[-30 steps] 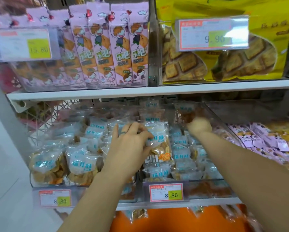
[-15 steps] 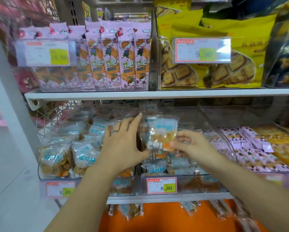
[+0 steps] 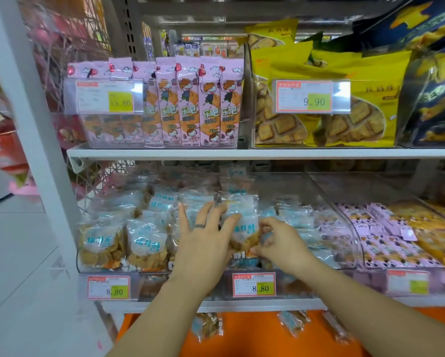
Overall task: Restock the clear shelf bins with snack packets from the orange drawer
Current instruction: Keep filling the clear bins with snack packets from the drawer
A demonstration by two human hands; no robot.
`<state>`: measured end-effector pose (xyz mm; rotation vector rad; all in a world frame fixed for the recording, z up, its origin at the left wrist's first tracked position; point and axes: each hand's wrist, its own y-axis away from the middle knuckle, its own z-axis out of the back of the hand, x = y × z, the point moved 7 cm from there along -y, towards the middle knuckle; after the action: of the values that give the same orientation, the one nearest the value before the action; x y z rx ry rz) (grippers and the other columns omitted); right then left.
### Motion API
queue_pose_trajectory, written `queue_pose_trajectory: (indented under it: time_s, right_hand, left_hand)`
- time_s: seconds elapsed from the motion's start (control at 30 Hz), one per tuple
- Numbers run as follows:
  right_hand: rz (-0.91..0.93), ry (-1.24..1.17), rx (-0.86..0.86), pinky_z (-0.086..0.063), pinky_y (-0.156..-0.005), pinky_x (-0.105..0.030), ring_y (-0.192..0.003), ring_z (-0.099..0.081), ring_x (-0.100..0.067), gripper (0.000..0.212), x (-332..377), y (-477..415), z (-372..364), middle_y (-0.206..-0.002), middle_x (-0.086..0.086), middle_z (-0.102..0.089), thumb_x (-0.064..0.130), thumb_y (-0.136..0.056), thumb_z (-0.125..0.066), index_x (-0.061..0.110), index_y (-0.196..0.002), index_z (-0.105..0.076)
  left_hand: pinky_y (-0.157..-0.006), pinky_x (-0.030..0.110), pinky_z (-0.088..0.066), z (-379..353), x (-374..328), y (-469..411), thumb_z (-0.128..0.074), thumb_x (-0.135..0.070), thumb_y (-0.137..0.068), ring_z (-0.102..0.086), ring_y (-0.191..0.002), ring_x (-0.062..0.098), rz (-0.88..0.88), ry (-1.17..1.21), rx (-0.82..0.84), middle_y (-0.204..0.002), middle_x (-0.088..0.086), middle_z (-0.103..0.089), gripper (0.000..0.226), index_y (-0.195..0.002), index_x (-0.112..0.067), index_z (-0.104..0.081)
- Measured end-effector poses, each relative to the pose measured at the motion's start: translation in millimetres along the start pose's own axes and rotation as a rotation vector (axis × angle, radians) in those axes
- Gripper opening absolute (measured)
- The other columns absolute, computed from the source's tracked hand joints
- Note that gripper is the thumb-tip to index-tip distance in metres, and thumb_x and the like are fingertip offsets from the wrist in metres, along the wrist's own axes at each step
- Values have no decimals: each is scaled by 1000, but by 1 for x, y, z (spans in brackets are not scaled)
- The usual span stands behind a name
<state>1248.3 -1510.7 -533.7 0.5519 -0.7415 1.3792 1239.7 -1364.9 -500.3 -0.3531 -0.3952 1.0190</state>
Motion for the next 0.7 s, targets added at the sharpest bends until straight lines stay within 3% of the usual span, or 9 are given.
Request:
queue_pose_trajectory:
  time_s: [0.1,0.23,0.33,0.43,0.53,0.6,0.63,0.7]
  right_hand:
    - [137,40,-110,-52,-88,-29,-97,-57,-9,52,10,4,-2,-113,10,-55,10,-79,-73,25,-124,-52]
    - [158,134,-126,-51,-85,-30,-94,-57,-11,51,9,3,-4,-110,10,-50,15,-80,-73,23,-125,-50]
    - [89,151,-23,-45,-77,-26,-87,-54,-10,53,5,-5,-2,-116,4,-56,21,-77,-77,23,-123,-51]
    - [66,149,-1,-44,-89,-27,-103,-51,-11,65,4,-1,11,-125,3,-53,28,-78,-76,22,-135,-45]
    - [114,186,-49,-39,-88,-20,-106,-49,-7,61,10,15,27,-128,6,-50,31,-83,-69,25,-138,-43]
    - [159,167,-91,-36,-84,-16,-98,-46,-1,53,12,30,34,-124,10,-51,28,-86,-67,26,-135,-46]
    - [193,152,-126,-36,-81,-14,-93,-46,1,47,13,39,37,-119,12,-53,25,-86,-66,27,-131,-50]
    - [280,125,-191,-38,-74,-9,-83,-50,1,32,14,59,41,-102,18,-57,21,-86,-65,28,-117,-58]
  left_hand:
    - [-103,70,-18,-3,-2,-2,-94,-22,-41,-55,-119,32,12,14,-22,-116,7,-62,81,-115,-22,-61]
    - [-102,74,-17,-7,-4,-7,-90,-13,-46,-50,-125,35,71,-15,36,-125,9,-59,79,-119,-21,-61]
    - [-105,71,6,-6,-7,-11,-63,-15,-85,-5,-147,33,105,-45,73,-154,9,-18,69,-143,-31,-29]
    - [-105,69,11,-6,-7,-12,-55,-14,-90,10,-146,33,112,-88,99,-156,8,-3,70,-146,-33,-18]
    - [-105,70,9,-9,-5,-6,-66,-19,-84,-1,-146,35,112,-70,102,-155,10,-14,69,-142,-35,-31]
    - [-104,71,-3,-4,-5,-2,-83,-20,-66,-29,-139,38,103,-32,60,-143,12,-40,67,-126,-30,-55]
    - [-103,71,-9,0,-6,2,-87,-18,-58,-42,-132,38,79,-1,-12,-134,12,-51,62,-115,-27,-63]
    - [-105,65,-24,12,-12,14,-83,-15,-62,-56,-118,34,6,68,-195,-119,8,-60,44,-103,-23,-69]
